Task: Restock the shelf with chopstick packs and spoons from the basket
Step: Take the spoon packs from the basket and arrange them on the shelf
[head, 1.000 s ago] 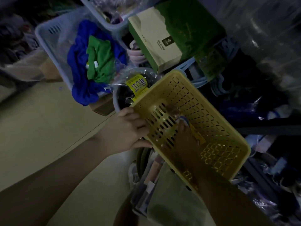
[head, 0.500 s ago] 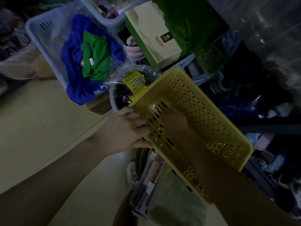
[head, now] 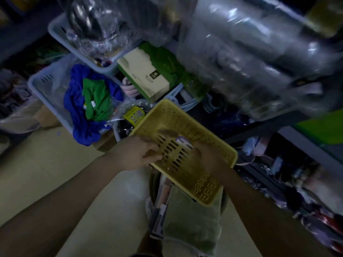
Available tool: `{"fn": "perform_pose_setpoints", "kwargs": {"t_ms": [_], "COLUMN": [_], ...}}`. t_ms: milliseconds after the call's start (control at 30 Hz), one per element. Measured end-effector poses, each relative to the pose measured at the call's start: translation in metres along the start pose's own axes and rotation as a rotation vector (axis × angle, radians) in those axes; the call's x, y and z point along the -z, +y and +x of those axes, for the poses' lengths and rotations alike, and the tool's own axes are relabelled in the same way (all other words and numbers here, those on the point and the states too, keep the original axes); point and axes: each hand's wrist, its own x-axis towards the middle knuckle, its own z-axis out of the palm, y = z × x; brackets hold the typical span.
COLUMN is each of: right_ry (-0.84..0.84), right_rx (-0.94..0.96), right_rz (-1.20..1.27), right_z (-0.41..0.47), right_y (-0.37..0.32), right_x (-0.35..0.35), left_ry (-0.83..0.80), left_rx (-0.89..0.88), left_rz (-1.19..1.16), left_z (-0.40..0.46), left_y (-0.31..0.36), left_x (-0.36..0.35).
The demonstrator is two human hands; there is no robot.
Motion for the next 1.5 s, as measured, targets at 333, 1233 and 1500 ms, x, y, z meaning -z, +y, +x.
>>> {"fn": "perform_pose_setpoints", "kwargs": {"t_ms": [333, 1233, 1500], "right_ry": [0.802, 0.898, 0.758], "right_rx": [0.147, -0.180, -0.119], "right_rz": [0.201, 0.194, 0.059], "right_z": [-0.209, -0.392, -0.356], "right_y": [0.070, 0.345, 0.320], "right_x": [0.183, 0.436, 0.460], "left_ry": [0.222, 0.329, 0.231], "left_rx": [-0.333, -0.109, -0.034], "left_rz": [0.010, 0.165, 0.049], "left_z": [0.058, 0.283, 0.326], "left_y": [0.189, 0.631, 0.630], "left_x": [0.092, 0.112, 0.130]}}
